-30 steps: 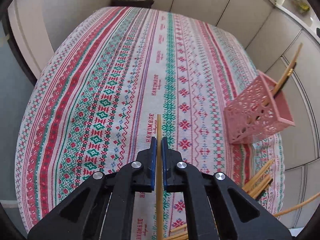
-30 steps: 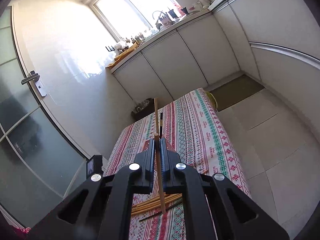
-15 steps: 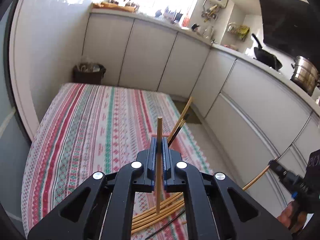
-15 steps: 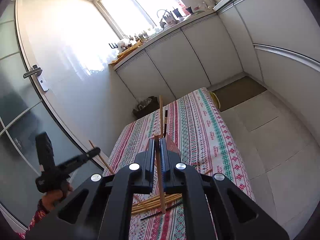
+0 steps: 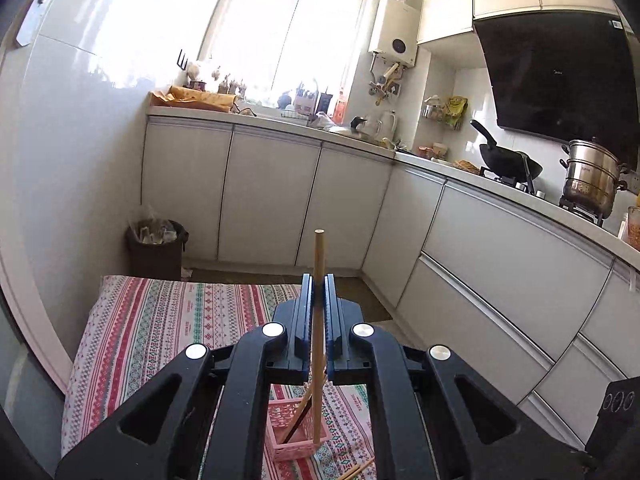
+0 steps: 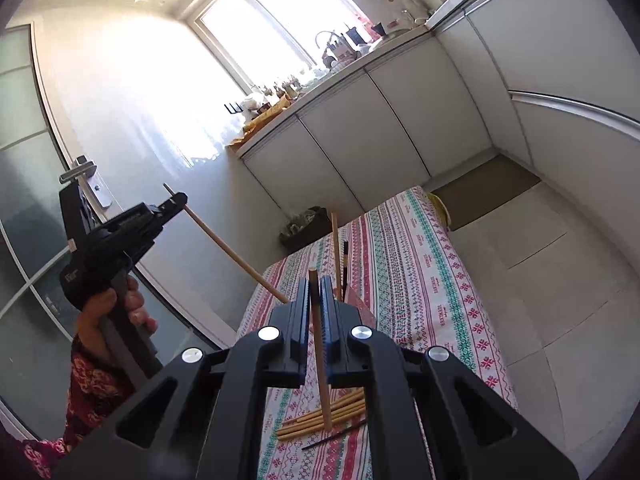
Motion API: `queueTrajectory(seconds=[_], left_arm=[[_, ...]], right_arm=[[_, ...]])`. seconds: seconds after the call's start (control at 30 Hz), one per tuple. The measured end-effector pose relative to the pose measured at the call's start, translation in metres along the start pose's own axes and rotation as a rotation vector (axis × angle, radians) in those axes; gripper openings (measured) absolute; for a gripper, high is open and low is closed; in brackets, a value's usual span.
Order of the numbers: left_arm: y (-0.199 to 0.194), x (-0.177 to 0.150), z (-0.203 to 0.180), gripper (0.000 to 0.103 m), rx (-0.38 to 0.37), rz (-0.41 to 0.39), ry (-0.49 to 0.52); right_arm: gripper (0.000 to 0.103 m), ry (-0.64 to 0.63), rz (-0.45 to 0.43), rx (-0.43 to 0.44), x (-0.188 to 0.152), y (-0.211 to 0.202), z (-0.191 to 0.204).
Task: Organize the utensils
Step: 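Lower the chopstick into the pink holder and open the left gripper while the right gripper holds its chopstick above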
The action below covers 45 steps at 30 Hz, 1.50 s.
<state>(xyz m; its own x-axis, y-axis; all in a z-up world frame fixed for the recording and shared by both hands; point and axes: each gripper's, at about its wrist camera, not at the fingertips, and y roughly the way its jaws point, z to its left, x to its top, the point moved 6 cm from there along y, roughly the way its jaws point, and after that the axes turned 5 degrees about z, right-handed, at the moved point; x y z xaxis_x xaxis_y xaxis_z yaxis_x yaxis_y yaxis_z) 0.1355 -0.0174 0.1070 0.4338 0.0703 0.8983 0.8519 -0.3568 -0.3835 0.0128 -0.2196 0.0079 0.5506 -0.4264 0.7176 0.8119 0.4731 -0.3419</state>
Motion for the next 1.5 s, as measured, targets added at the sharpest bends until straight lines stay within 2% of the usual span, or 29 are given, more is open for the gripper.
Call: queueTrajectory(seconds=[0.27,0.43,0.5,0.57,0.6,0.67,0.7,0.73,0.8,0.83,0.9,0.97,1.17,1.33,1.4,1.47,1.5], left_arm=[[0.028,-0.004,0.01,0.004,0.04,-0.004,0.019],[0.059,-0.024,0.017,0.004,0.064,0.032,0.045],[0.069,-0.035,0.018,0.005,0.046,0.065,0.05],[0.078,-0.049,0.02,0.014,0.028,0.127,0.042],[0.078,-0.054,0.023,0.022,0.036,0.142,0.03],[0.065,-0.057,0.033,0.026,0.021,0.115,-0.033],[0.057,-0.055,0.038,0.035,0.029,0.095,-0.064],[0.049,-0.051,0.043,0.043,0.038,0.078,-0.086],[0.026,-0.037,0.05,0.051,0.037,0.017,-0.122],[0.015,-0.032,0.054,0.061,0.046,-0.019,-0.14],[-0.005,-0.025,0.061,0.069,0.063,-0.079,-0.172],[-0.013,-0.024,0.067,0.069,0.078,-0.098,-0.182],[-0.004,-0.031,0.075,0.069,0.102,-0.051,-0.173],[-0.004,-0.033,0.079,0.07,0.111,-0.038,-0.17],[-0.007,-0.032,0.08,0.073,0.11,-0.04,-0.175],[-0.009,-0.032,0.081,0.076,0.109,-0.038,-0.175],[-0.009,-0.033,0.081,0.076,0.106,-0.036,-0.173]], right_arm=[[0.006,-0.101,-0.106,0.034,0.061,0.0,0.046],[0.006,-0.167,-0.155,0.005,0.091,0.022,0.063],[0.006,-0.176,-0.171,-0.011,0.1,0.034,0.065],[0.006,-0.173,-0.182,-0.017,0.107,0.047,0.065],[0.006,-0.17,-0.186,-0.016,0.11,0.053,0.065],[0.006,-0.177,-0.199,-0.024,0.114,0.063,0.066],[0.006,-0.188,-0.209,-0.029,0.115,0.067,0.067],[0.006,-0.197,-0.215,-0.033,0.116,0.071,0.069],[0.006,-0.213,-0.228,-0.041,0.114,0.078,0.069],[0.006,-0.22,-0.228,-0.046,0.113,0.084,0.068],[0.006,-0.22,-0.219,-0.052,0.108,0.096,0.065],[0.006,-0.22,-0.203,-0.06,0.1,0.108,0.062],[0.006,-0.295,-0.174,-0.119,0.076,0.147,0.06],[0.006,-0.308,-0.113,-0.126,0.059,0.168,0.058],[0.012,-0.298,-0.097,-0.127,0.057,0.169,0.057],[0.039,-0.285,-0.104,-0.12,0.057,0.164,0.058],[0.044,-0.279,-0.114,-0.121,0.058,0.159,0.058]])
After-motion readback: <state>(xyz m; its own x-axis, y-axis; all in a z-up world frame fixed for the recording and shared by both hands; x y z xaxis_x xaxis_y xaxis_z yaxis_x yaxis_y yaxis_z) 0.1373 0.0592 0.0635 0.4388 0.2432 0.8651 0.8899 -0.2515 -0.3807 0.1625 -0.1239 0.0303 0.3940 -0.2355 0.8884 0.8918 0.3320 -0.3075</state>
